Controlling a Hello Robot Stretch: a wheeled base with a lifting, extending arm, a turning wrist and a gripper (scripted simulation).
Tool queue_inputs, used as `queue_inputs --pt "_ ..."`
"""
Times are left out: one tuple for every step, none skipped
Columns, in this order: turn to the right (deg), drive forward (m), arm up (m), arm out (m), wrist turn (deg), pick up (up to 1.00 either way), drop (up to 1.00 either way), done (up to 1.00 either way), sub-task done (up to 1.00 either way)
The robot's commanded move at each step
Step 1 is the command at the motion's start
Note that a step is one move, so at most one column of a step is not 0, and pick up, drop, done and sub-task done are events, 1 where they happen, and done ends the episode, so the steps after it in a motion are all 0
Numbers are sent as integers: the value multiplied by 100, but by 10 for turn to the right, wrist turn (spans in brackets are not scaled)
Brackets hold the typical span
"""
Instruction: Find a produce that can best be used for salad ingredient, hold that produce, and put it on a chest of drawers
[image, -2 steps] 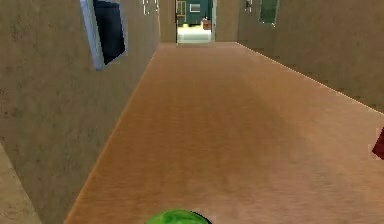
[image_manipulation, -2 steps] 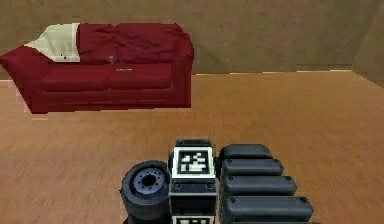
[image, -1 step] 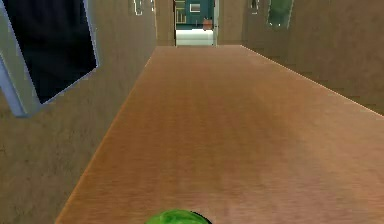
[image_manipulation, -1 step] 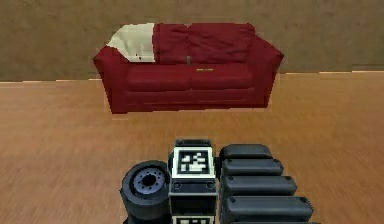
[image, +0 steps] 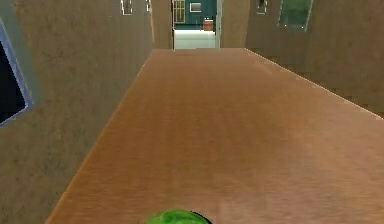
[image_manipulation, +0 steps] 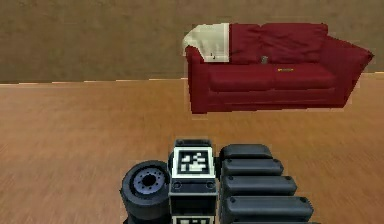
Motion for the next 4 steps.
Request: queue_inputs --pt "0 100 0 0 0 0 0 0 0" --pt "0 100 0 0 0 0 0 0 0" --pt "0 100 0 0 0 0 0 0 0" --pt "0 100 0 0 0 0 0 0 0"
